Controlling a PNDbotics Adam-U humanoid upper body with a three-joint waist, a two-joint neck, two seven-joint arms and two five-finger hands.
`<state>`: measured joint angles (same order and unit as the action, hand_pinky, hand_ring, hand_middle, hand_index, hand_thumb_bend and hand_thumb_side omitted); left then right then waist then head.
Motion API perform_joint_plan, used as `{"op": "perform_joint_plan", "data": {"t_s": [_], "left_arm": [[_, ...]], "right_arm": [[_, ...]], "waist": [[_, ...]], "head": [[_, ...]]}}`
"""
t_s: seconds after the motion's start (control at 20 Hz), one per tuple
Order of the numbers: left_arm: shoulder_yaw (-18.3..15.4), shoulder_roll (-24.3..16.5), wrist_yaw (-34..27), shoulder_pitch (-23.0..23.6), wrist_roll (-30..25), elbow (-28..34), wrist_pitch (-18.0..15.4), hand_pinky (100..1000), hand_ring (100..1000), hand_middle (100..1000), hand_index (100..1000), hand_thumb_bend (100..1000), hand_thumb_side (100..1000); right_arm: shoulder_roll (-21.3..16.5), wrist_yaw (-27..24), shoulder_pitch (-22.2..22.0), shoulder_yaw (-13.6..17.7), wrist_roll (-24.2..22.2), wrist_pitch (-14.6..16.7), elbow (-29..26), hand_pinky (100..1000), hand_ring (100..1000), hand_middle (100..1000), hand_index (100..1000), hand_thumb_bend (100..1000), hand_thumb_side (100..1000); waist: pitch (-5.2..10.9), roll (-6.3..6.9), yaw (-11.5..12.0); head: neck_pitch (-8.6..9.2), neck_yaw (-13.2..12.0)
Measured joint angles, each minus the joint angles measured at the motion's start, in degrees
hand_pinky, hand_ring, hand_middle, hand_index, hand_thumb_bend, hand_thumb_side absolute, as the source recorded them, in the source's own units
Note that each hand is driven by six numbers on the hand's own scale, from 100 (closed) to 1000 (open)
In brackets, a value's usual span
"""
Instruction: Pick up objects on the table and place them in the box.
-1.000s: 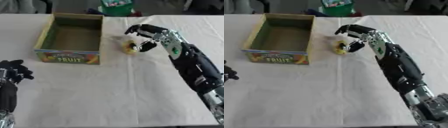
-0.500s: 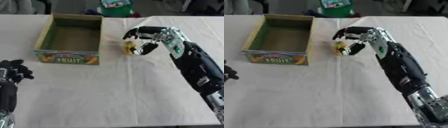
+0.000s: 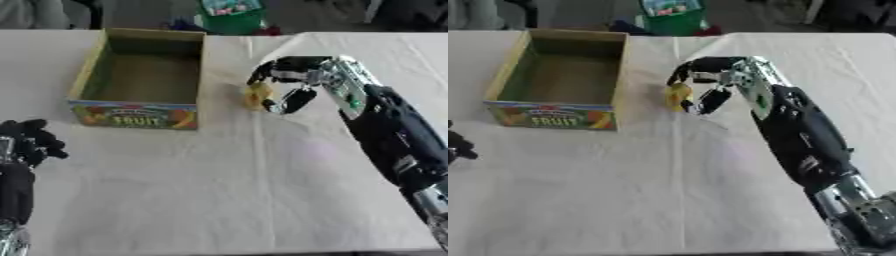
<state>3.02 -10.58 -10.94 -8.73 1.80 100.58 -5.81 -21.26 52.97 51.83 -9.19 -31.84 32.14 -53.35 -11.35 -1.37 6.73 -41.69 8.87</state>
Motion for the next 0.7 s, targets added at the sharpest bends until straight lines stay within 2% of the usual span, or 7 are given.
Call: {"op": "perform_joint_plan", "data": {"t_s": [0.05, 0.15, 0.35, 0.4, 0.45, 0.55, 0.7], "left_arm": [[0.0, 0.0, 0.0, 0.0, 0.0, 0.0, 0.0, 474, 520, 480, 677, 100, 794], [0.0, 0.0, 0.0, 0.0, 0.0, 0.0, 0.0, 474, 520, 480, 677, 100, 793], [0.0, 0.0, 0.0, 0.0, 0.0, 0.0, 0.0, 474, 520, 480, 677, 100, 793], [0.0, 0.0, 0.0, 0.0, 0.0, 0.0, 0.0, 474, 521, 480, 677, 100, 794], [0.0, 0.0, 0.0, 0.0, 0.0, 0.0, 0.0, 474, 521, 480, 677, 100, 794], [0.0, 0.0, 0.0, 0.0, 0.0, 0.0, 0.0, 474, 521, 480, 677, 100, 794], [0.0, 0.0, -0.1, 0.0, 0.0, 0.0, 0.0, 474, 521, 480, 677, 100, 794]], "right_arm": [[0.2, 0.6, 0.0, 0.0, 0.9, 0.3, 0.1, 631, 701, 729, 829, 100, 304], [0.5, 2.1, -0.1, 0.0, 3.0, 0.8, 0.3, 580, 613, 666, 795, 100, 310], [0.9, 4.7, -0.4, 0.0, 6.9, 1.6, 1.0, 580, 613, 666, 795, 100, 310], [0.9, 5.2, -0.4, 0.0, 7.6, 1.8, 1.2, 395, 407, 489, 626, 100, 296], [1.0, 5.7, -0.4, 0.0, 8.3, 2.0, 1.2, 384, 396, 480, 614, 100, 294], [1.2, 6.6, -0.4, 0.0, 9.9, 2.2, 1.2, 251, 259, 350, 474, 100, 254], [1.4, 7.1, -0.6, 0.0, 12.8, 2.7, 1.0, 244, 252, 342, 465, 100, 252]], "waist": [[0.00, 0.02, 0.0], [0.00, 0.08, 0.1], [0.00, 0.13, 0.2], [0.00, 0.13, 0.2], [0.00, 0.14, 0.2], [0.00, 0.15, 0.2], [0.00, 0.17, 0.2]], "head": [[0.00, 0.1], [0.00, 0.1], [0.00, 0.3], [0.00, 0.3], [0.00, 0.3], [0.00, 0.4], [0.00, 0.4]]}}
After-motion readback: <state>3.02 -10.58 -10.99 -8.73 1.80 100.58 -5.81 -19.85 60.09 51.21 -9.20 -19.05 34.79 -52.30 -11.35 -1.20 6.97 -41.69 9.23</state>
